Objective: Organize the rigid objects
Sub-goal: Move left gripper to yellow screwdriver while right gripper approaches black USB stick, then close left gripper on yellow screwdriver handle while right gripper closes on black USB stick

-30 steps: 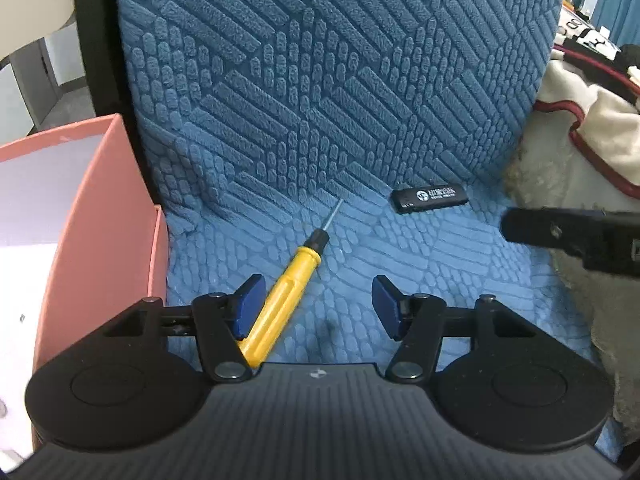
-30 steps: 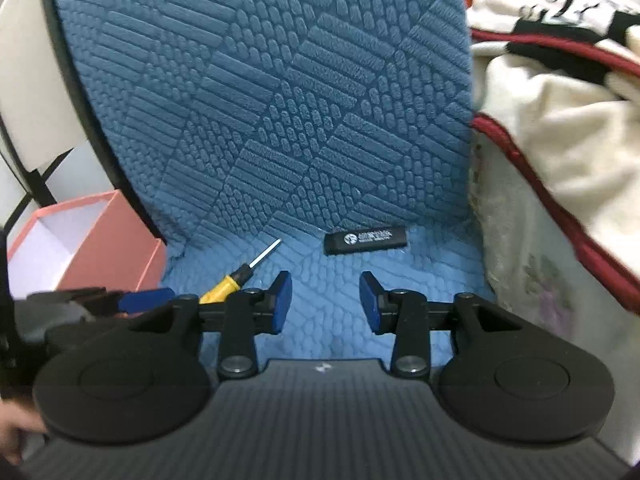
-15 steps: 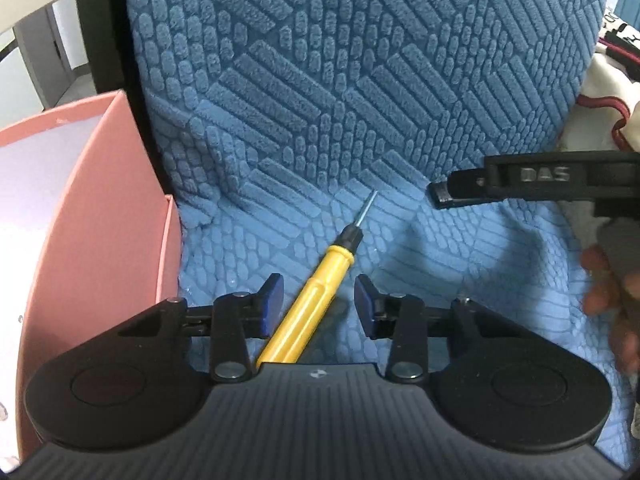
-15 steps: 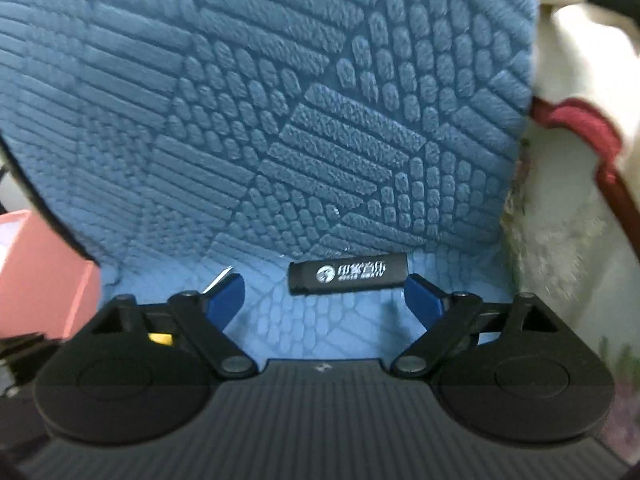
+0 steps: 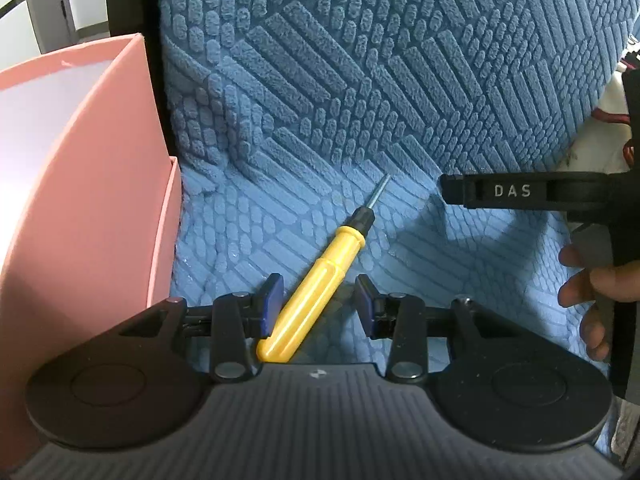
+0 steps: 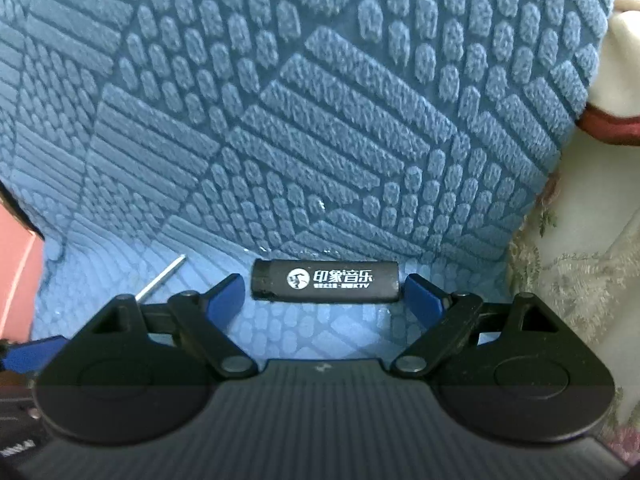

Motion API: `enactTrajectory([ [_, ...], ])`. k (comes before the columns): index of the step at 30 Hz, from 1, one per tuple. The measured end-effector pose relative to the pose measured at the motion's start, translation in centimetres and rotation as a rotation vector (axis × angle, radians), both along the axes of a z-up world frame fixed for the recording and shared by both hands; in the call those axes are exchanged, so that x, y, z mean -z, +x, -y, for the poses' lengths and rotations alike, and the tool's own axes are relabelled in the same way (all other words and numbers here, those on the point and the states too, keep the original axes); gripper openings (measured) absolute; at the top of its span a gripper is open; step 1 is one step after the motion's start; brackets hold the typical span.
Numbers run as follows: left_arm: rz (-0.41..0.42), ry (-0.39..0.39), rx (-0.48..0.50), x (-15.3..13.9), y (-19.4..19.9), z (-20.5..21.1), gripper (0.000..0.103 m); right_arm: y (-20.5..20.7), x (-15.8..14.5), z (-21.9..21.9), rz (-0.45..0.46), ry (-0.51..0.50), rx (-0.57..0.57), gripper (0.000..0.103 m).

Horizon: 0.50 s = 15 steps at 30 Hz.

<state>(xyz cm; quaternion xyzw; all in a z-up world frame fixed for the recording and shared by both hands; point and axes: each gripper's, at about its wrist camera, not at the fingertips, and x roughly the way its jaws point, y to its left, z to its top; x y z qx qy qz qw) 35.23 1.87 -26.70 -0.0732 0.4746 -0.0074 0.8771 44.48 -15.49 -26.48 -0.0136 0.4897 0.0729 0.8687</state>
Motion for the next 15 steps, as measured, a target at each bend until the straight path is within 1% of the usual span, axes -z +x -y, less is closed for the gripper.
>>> enactTrajectory([
  [5, 0.004, 0.049, 0.026, 0.1, 0.1, 0.7, 0.044, 0.1, 0.5, 0.0, 0.013, -0.011, -0.003, 0.089],
  [7, 0.005, 0.062, 0.042, 0.1, 0.0, 0.9, 0.034, -0.3, 1.1, -0.9, 0.018, -0.028, -0.017, 0.089],
  [9, 0.010, 0.075, 0.064, 0.0, -0.1, 1.2, 0.030, -0.8, 1.3, -1.4, 0.022, -0.034, -0.023, 0.089],
  [12, 0.012, 0.069, 0.077, 0.1, -0.3, 1.2, 0.028, -1.1, 1.4, -1.3, 0.026, -0.028, -0.020, 0.085],
  [15, 0.011, 0.049, 0.078, 0.1, -0.5, 1.1, 0.027, -0.8, 1.2, -1.2, 0.014, -0.013, -0.018, 0.085],
])
